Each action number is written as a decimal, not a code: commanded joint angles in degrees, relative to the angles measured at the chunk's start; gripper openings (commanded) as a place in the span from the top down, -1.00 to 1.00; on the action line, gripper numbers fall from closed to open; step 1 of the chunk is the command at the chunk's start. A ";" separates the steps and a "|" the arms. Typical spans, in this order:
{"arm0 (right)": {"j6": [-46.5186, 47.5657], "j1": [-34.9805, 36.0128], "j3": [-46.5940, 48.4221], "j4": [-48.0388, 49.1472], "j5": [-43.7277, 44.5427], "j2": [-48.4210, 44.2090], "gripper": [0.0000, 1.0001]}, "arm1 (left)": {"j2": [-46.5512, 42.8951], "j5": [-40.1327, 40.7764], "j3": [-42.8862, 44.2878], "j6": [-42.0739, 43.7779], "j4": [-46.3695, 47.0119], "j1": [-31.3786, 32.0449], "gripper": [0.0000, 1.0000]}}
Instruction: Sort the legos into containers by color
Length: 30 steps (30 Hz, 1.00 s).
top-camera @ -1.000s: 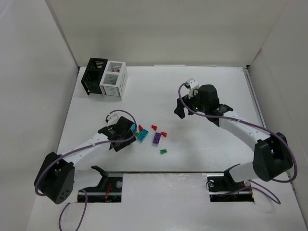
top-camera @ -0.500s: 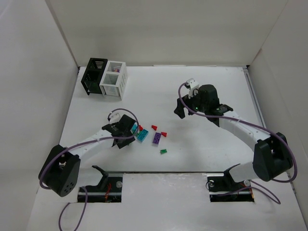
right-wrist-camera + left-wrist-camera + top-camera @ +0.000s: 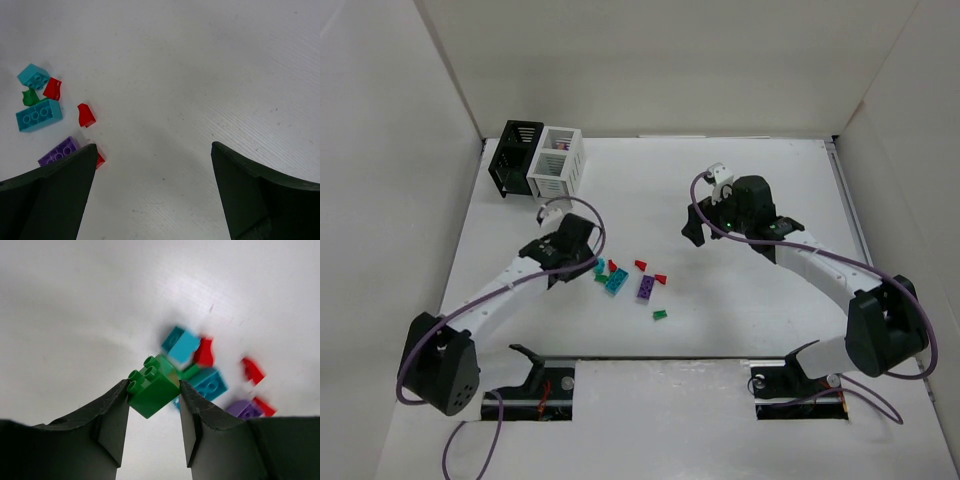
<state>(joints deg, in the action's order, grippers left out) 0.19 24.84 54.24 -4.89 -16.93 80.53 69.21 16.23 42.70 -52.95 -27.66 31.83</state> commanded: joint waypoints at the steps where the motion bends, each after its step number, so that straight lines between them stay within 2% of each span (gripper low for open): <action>1: 0.61 0.47 -0.10 2.42 0.05 -1.34 -0.99 | -2.24 2.77 7.47 9.22 1.37 -6.06 0.38; 2: 1.39 0.47 -0.10 2.42 0.05 -1.34 -0.99 | -2.24 1.54 8.97 11.53 2.60 -10.96 0.40; 6: 2.62 0.47 -0.10 2.42 1.72 -2.48 -0.99 | 1.35 -0.14 18.72 19.71 5.85 -20.02 0.37; 8: 3.15 -0.05 0.51 2.42 4.00 -3.10 -0.99 | 3.29 -2.15 25.48 20.78 6.48 -24.25 0.36; 9: 3.15 -0.06 1.30 2.42 4.53 -2.49 -0.99 | 5.39 -3.73 27.42 21.91 7.26 -28.80 0.36; 13: 3.15 -0.06 4.90 2.42 5.77 0.84 -0.99 | 12.07 -10.76 37.42 24.11 14.28 -36.56 0.31; 15: 3.15 -0.06 7.79 2.42 5.77 2.60 -0.99 | 15.67 -13.06 41.13 24.99 15.52 -37.89 0.31; 16: 1.94 -0.06 9.81 2.42 5.77 5.05 -0.99 | 21.87 -13.06 47.76 26.30 14.49 -38.51 0.31; 18: 1.92 -0.06 12.90 2.42 5.06 6.99 -0.99 | 28.48 -13.06 52.73 27.02 12.99 -39.74 0.33; 22: 1.31 -0.58 15.37 2.42 5.06 8.67 -0.99 | 37.81 -11.49 65.72 28.60 8.69 -40.27 0.33; 26: 1.31 -1.10 16.51 2.42 6.38 10.43 -0.99 | 44.42 -11.48 73.64 29.66 5.70 -40.80 0.33; 29: 0.70 -1.11 17.04 2.42 6.91 10.96 -0.99 | 45.14 -12.63 74.37 29.66 5.69 -41.33 0.33; 30: 0.69 -1.63 17.04 2.42 6.91 11.48 -0.99 | 45.14 -12.63 72.11 29.66 6.21 -41.33 0.33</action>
<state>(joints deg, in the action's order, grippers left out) 1.89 24.08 68.58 -4.49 -11.09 91.26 117.01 4.23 113.16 -24.67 -20.95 -8.80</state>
